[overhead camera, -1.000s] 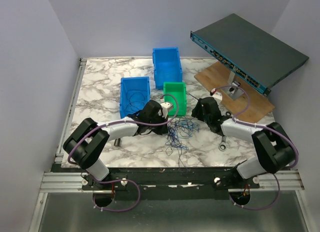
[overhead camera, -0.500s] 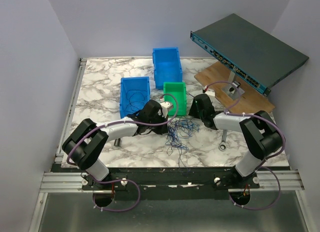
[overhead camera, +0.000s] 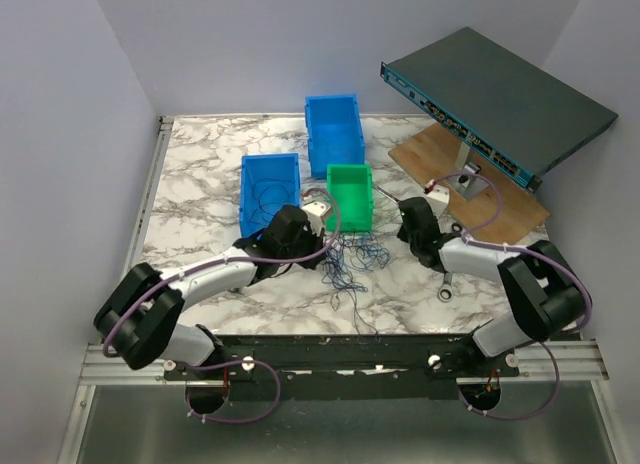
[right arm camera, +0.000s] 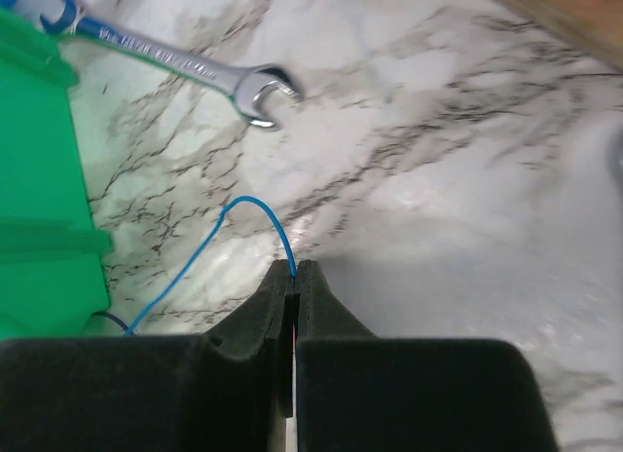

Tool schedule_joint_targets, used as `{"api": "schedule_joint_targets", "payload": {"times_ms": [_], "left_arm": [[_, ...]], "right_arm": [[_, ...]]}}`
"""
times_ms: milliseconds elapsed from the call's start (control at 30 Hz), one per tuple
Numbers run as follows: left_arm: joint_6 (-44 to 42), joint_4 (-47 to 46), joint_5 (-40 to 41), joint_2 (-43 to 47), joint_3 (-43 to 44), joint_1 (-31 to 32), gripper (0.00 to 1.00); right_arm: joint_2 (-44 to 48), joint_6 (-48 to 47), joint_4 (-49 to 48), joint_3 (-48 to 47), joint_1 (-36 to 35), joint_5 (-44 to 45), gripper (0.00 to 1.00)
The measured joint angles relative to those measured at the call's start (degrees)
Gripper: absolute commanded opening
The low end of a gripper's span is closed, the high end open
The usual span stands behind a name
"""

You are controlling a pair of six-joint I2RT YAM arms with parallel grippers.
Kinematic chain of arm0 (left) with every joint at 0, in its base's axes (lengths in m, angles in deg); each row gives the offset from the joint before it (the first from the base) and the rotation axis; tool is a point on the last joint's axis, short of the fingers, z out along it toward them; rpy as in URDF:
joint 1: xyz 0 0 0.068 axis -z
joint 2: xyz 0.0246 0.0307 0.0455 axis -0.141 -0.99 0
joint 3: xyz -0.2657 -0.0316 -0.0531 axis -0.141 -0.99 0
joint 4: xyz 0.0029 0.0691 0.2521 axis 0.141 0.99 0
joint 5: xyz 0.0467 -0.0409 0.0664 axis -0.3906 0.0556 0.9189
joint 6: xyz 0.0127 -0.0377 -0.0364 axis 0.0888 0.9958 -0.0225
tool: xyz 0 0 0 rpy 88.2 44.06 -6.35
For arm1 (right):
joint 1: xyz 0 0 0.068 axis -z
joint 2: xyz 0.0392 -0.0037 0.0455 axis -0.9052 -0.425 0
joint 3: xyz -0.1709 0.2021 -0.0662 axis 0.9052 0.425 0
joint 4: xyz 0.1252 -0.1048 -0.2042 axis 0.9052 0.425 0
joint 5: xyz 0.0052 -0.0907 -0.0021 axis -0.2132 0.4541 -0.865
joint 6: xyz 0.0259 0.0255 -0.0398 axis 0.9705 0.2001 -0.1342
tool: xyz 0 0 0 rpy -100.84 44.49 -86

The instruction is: Untangle the cables

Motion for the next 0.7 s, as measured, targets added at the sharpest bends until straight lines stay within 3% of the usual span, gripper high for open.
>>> {"api": "schedule_joint_targets", "payload": {"times_ms": [333, 700], "left_arm": [[4.3, -5.4, 17.0, 22.1, -14.4, -0.9, 0.0], [13.2, -5.6, 29.1, 43.2, -25.1, -12.2, 0.0]], "right_arm": [[19.7, 9.7, 12.9, 3.2, 0.0, 20.5, 0.01], [36.7, 14.5, 26.6, 3.0, 0.1, 32.3, 0.01]]}}
